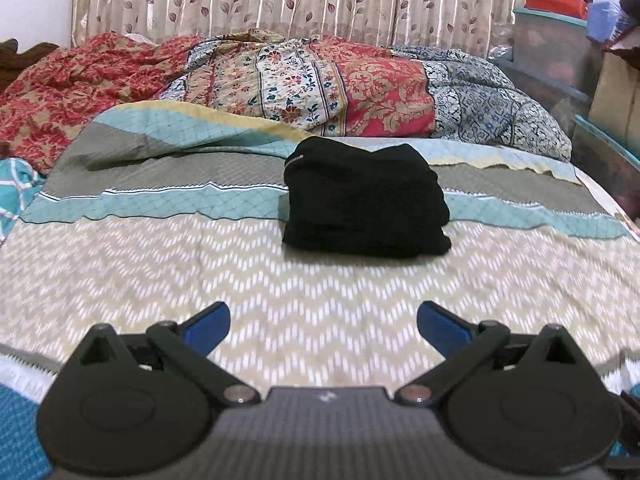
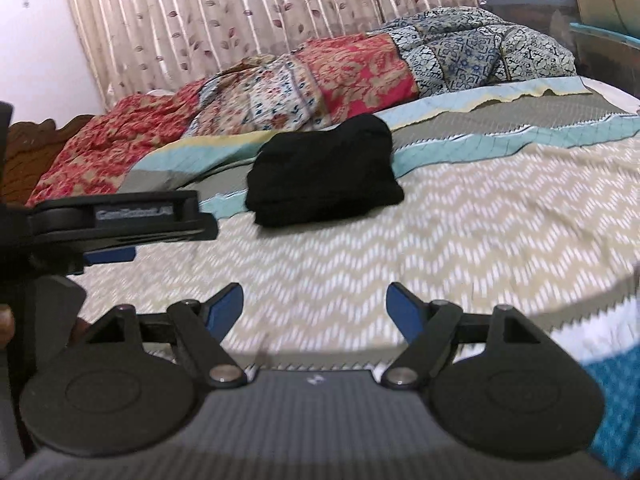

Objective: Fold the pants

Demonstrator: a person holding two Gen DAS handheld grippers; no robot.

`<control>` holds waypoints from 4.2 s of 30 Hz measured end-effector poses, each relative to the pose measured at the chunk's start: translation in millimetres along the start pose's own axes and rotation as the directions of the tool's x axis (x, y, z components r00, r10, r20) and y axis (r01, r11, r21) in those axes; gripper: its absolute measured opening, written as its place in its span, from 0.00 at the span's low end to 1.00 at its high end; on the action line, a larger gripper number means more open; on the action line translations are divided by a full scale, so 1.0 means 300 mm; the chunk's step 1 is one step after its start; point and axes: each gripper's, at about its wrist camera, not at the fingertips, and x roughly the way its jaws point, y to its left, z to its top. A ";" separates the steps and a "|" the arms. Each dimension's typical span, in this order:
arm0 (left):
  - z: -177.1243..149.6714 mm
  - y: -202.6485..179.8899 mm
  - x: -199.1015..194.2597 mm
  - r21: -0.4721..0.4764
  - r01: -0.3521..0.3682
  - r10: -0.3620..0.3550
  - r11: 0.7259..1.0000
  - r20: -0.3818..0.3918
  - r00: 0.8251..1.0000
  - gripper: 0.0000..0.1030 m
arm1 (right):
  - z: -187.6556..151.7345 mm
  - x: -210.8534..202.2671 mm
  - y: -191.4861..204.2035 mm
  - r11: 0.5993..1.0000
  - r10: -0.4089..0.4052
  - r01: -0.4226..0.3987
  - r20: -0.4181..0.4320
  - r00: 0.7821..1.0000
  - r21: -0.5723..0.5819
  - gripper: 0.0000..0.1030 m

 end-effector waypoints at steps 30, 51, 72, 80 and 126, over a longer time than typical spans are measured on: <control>-0.071 -0.010 -0.168 0.064 -0.177 0.172 0.982 0.079 0.982 1.00 | -0.089 -0.109 0.036 0.999 0.037 -0.035 -0.049 0.998 0.041 0.88; -0.099 0.037 -0.101 0.105 -0.225 0.231 0.969 -0.055 0.971 1.00 | -0.091 -0.135 0.007 0.993 0.058 -0.048 -0.092 0.994 0.104 0.89; -0.113 0.072 -0.062 0.091 -0.244 0.253 0.966 -0.106 0.962 1.00 | -0.099 -0.117 0.013 0.993 0.072 -0.058 -0.127 0.989 0.108 0.89; -0.120 0.087 -0.046 0.079 -0.240 0.249 0.968 -0.136 0.959 1.00 | -0.102 -0.114 0.014 0.993 0.071 -0.056 -0.138 0.988 0.106 0.89; -0.126 0.029 -0.048 0.159 -0.254 0.273 0.954 -0.108 0.956 1.00 | -0.102 -0.129 -0.011 0.991 0.068 -0.051 -0.135 0.988 0.127 0.89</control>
